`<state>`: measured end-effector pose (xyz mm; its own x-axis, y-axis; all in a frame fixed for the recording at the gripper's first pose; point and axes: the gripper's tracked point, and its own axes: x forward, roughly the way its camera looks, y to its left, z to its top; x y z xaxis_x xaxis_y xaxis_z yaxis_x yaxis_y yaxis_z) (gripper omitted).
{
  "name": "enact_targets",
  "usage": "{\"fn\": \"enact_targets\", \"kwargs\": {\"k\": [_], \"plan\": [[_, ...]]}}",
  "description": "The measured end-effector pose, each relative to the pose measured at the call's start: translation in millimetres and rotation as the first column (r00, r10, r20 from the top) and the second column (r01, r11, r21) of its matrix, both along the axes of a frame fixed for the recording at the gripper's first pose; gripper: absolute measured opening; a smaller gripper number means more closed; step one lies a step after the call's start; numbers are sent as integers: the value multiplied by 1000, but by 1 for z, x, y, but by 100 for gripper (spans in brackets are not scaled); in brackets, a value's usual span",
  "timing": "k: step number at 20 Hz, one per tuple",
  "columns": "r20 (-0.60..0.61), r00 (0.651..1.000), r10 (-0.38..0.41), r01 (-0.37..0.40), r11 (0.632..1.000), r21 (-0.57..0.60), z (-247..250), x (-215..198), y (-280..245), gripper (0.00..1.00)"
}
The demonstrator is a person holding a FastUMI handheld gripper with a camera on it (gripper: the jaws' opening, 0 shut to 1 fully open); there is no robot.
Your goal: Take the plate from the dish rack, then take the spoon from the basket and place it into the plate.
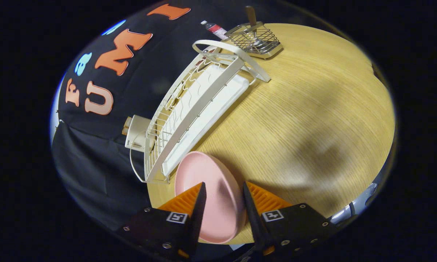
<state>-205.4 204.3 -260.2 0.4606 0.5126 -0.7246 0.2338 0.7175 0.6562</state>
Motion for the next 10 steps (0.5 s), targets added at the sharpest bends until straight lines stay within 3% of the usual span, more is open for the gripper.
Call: {"fn": "enact_targets", "kwargs": {"k": [1, 2, 3, 7, 10], "plan": [[7, 1000, -10, 10, 1000, -2, 2, 2, -6, 71], [15, 1000, -21, 21, 1000, -16, 3, 4, -11, 93], [30, 999, -27, 28, 999, -43, 5, 8, -23, 97], [110, 994, -26, 47, 979, -198, 11, 27, -74, 98], [180, 984, -2, 62, 943, -328, 22, 44, -116, 98]]}}
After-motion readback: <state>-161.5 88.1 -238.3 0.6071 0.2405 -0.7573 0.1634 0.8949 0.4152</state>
